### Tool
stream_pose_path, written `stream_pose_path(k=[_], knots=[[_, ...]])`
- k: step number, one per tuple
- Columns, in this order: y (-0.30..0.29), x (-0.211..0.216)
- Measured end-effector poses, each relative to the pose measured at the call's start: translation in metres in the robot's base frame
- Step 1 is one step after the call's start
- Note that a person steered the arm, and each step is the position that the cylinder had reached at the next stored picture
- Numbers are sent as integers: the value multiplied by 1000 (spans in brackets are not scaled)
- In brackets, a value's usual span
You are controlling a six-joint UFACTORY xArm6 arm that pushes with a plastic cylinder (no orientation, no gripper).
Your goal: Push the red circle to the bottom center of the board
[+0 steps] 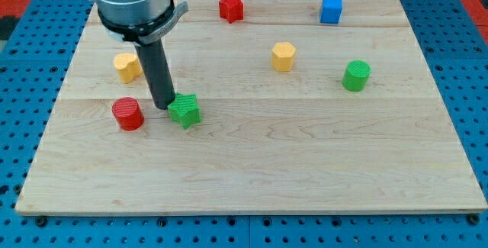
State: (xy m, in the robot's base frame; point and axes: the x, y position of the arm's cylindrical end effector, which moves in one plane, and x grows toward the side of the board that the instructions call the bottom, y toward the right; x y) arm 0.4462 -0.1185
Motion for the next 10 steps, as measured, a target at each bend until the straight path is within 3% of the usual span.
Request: stream_pose_path(k=[3,5,8,10], knots=[[-10,-26],[-60,-30],[-91,20],[43,36]])
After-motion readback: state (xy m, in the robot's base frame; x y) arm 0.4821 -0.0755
